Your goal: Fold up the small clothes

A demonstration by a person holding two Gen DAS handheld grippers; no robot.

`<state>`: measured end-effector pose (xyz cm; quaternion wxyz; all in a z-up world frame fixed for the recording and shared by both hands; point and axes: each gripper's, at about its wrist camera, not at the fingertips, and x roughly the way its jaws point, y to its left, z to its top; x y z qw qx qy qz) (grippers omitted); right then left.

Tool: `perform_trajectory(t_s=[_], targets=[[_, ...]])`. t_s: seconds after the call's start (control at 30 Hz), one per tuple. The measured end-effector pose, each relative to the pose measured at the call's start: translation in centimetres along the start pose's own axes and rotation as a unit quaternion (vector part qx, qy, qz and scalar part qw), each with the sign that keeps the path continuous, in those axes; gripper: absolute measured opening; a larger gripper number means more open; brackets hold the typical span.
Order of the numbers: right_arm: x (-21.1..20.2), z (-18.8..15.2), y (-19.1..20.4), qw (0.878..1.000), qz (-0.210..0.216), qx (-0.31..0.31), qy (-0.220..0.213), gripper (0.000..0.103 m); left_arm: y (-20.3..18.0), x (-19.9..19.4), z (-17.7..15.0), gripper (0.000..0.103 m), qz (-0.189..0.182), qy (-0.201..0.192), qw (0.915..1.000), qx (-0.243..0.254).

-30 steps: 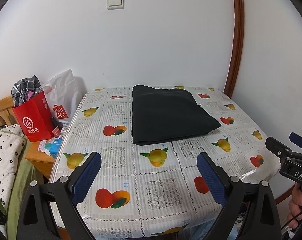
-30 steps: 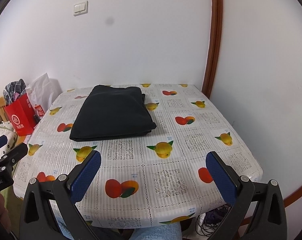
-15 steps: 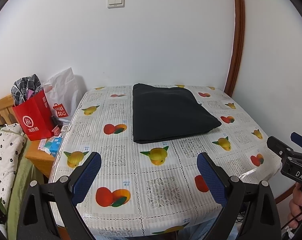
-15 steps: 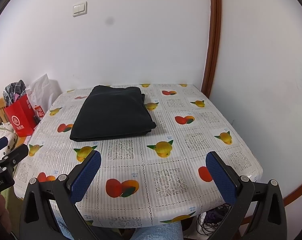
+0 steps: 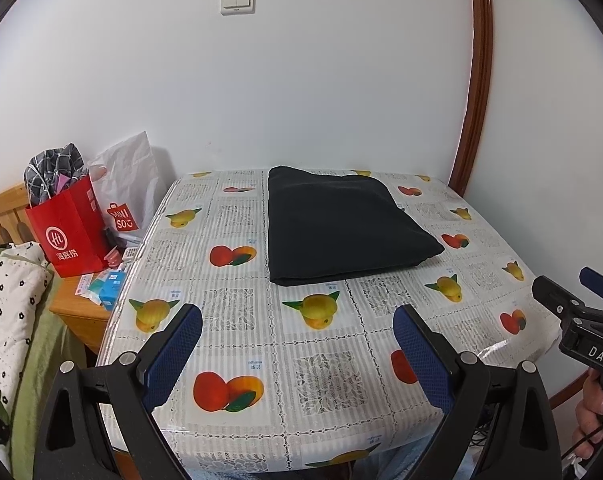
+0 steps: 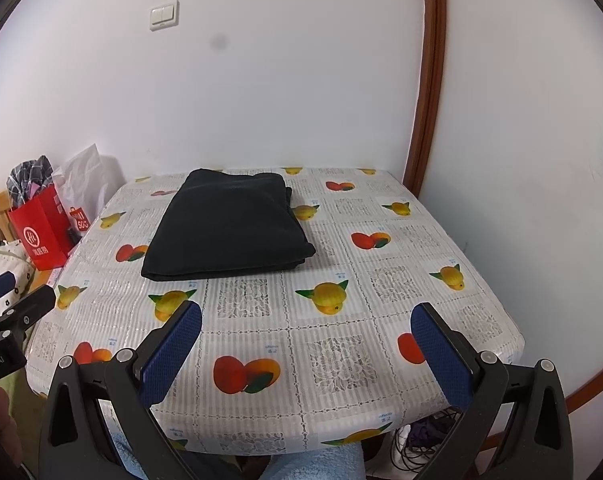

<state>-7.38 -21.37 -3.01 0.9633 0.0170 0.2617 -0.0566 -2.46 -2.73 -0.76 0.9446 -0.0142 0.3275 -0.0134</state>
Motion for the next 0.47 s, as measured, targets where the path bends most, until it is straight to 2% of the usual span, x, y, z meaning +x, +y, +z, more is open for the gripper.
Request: perform_trajectory(t_s=[0.47], targets=[[-0.01, -0.2, 0.2, 1.0, -0.004, -0.001, -0.002, 0.103, 0.26, 0.37, -0.01, 0.097, 0.001, -0.001, 1.0, -0.003]])
